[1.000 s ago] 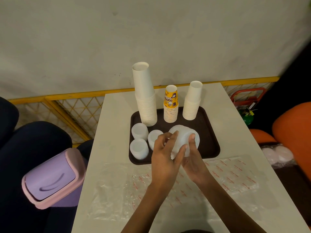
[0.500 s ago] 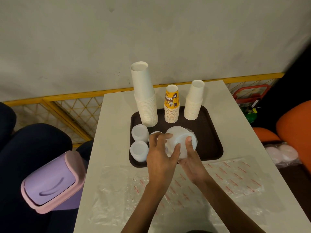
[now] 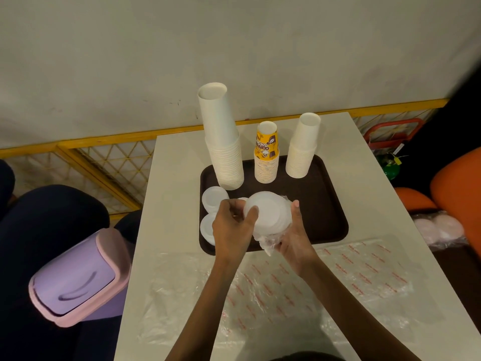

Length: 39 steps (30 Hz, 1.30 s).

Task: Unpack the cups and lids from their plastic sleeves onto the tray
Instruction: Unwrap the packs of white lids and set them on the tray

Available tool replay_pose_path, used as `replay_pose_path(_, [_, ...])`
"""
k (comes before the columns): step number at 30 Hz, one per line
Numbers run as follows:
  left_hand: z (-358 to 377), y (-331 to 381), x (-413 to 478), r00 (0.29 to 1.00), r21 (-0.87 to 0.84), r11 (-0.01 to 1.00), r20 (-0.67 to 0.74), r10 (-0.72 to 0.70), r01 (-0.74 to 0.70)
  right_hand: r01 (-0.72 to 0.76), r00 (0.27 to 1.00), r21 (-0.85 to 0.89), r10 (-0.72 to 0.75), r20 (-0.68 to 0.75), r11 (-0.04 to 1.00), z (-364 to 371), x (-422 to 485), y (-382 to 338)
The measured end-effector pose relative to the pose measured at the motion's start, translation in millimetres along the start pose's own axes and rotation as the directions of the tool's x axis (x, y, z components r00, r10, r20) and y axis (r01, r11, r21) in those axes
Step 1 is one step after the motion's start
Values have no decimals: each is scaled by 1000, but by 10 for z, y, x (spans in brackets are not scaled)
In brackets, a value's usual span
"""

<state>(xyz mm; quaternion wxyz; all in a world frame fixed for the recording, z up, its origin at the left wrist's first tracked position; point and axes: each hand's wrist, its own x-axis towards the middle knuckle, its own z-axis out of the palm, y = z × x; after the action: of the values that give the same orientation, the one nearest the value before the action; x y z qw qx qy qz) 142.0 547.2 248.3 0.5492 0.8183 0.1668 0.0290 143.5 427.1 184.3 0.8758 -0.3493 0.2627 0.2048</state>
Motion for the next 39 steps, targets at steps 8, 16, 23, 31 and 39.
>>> replay_pose_path(8, [46, -98, 155, 960, -169, 948, 124, -252, 270, -9, 992, -73, 0, -128, 997, -19, 173, 26])
replay_pose_path(16, [-151, -243, 597, 916, -330, 856, 75, -395, 397, 128, 971, -199, -164, -175, 971, -63, 149, -24])
replay_pose_path(23, [-345, -581, 1317, 882, -290, 869, -136, -452, 401, 167, 965, -235, -208, -162, 958, -13, 172, -83])
replay_pose_path(31, [-224, -959, 1556, 874, -44, 888, -162, -458, 457, 175, 973, -179, -198, -117, 968, 99, 232, -132])
replay_pose_path(39, [-117, -1043, 1575, 885, 18, 894, -154, -440, 447, 140, 981, -170, -160, -111, 975, 105, 290, -98])
